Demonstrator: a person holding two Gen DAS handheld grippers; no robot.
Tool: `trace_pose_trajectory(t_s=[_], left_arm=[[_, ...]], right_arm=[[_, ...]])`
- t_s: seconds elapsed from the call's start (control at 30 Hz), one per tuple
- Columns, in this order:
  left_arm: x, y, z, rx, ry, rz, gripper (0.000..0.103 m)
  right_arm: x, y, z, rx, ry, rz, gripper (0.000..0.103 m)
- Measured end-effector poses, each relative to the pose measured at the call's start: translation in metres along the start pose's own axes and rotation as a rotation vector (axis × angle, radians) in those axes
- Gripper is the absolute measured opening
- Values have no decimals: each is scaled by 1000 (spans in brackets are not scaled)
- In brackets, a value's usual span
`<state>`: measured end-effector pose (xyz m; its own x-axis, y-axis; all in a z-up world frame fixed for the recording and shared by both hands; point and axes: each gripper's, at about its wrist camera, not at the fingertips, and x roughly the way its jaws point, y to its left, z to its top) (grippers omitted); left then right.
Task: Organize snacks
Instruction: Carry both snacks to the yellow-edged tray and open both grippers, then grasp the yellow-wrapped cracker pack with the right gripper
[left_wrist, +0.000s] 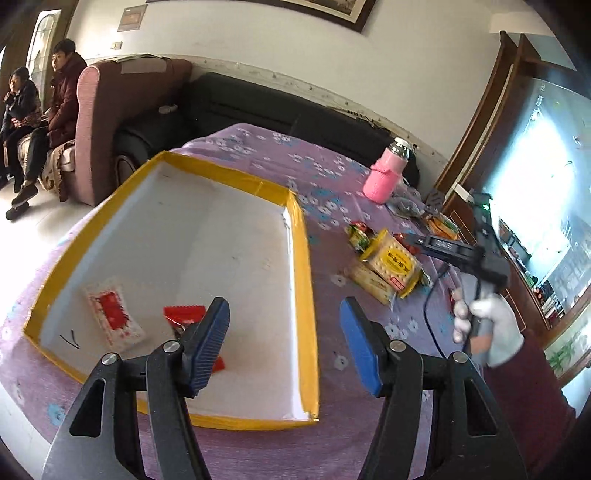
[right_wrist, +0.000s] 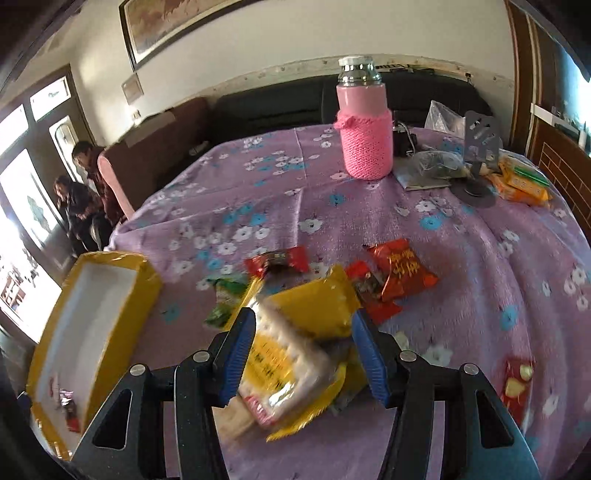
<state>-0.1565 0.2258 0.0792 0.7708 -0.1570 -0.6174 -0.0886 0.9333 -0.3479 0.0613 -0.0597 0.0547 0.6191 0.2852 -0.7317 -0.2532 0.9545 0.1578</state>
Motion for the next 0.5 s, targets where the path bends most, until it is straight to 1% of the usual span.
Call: trace_pose_trajectory(t_s=[0.07,0.1,0.13,0.17,0.2,0.23,0.3,0.33,0.37,0.4,0.5], left_arm=[[0,-1,-1,-3,5,1,61],[0,-1,-1,-5,7,2,61],[0,-1,-3,-7,7,2,61],[0,-1,-3,-7,8,3,61],[1,-2,-3,-9,11,3,61],[2,-1,-4,-10,14,2,61],[5,-3,-5,-6,23,-5,61],[6,-5,-6,-3,26,-8,61],[8,-6,-6,0,29,-11,61],[9,-8,-7,4,34,-17,61],[13,-14,-8,14,45,-31,61]], right_arm=[[15,1,-2,7,52,37,52],[21,2,-7,9,96,77,46],[24,4,-10,3,109,87,42],[22,8,-18,-13,126,112,41],[23,14,-25,-30,155,150,39],[23,20,-35,-48,197,208,37],[21,33,-49,-90,249,290,40],[15,40,-59,-118,276,338,40],[12,44,-65,-136,291,363,39],[9,47,-70,-139,291,363,39],[5,45,-74,-102,257,297,52]])
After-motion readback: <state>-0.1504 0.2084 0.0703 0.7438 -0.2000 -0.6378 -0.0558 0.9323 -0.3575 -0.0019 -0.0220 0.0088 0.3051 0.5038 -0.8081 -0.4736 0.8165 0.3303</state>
